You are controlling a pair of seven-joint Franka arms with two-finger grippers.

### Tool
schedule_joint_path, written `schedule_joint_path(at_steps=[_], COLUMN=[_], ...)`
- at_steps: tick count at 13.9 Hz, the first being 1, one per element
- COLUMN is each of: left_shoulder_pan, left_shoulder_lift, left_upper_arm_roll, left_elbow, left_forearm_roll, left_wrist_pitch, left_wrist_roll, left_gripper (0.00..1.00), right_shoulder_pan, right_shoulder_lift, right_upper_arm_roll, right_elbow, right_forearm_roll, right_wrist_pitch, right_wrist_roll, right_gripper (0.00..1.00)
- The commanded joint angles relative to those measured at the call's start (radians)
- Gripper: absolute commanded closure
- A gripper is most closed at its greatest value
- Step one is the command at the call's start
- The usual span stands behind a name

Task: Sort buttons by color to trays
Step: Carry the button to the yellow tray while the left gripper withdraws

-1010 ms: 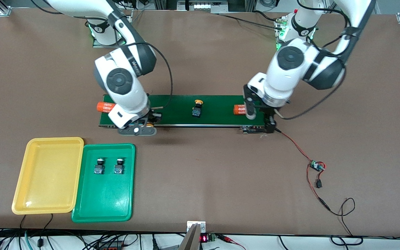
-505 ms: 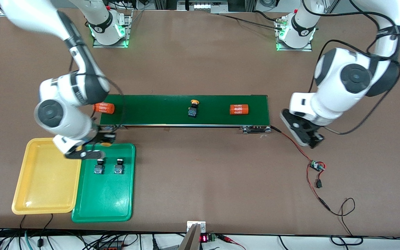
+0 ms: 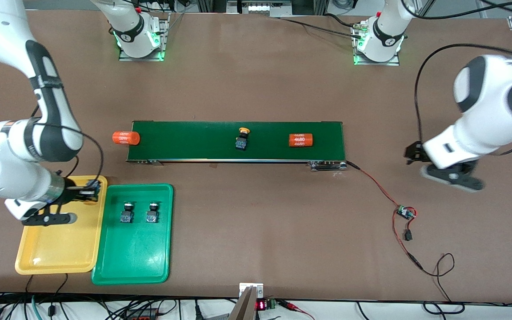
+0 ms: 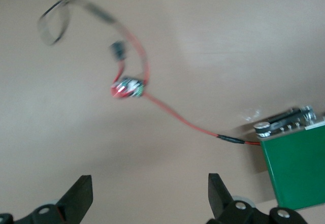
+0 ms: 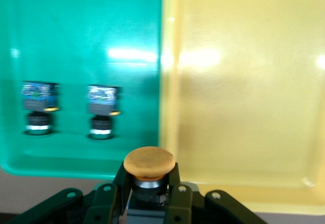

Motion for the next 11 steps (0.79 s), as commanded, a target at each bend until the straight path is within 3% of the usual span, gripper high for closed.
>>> schedule_joint_path(at_steps=[1,6,9,11], left_shoulder_pan=[0.072,0.112,0.107,0.107], left_shoulder_lift=[-0.05,-0.083,-0.107,-0.115], left_upper_arm_roll=[0.01,-0.003,-0.042,-0.052], left_elbow=[0.06,0.092,0.089,0.092], left_forearm_roll=[-0.06,-0.068,-0.065,-0.053], left_wrist_pitch=[-0.07,-0.13,-0.161,-0.187], left_wrist_roll=[-0.061,-0.14,-0.207,-0.223], left_gripper=[0.0,0.0,0.0,0.0], right_shoulder_pan=[-0.036,-0.038,-0.038,-0.039], right_shoulder_lift=[0.122,0.213,0.222,0.233], right_upper_arm_roll=[-0.025,-0.079,-0.08,-0.083], right_elbow=[0.139,0.148,0.147,0.145], right_forearm_roll=[0.01,0.002,0.002,0.002], right_wrist_pitch=[-0.003,0.132,0.138,0.138], right_wrist_roll=[-0.117,-0.192,-0.191,-0.193], right_gripper=[0.68,0.68,0.66,0.43])
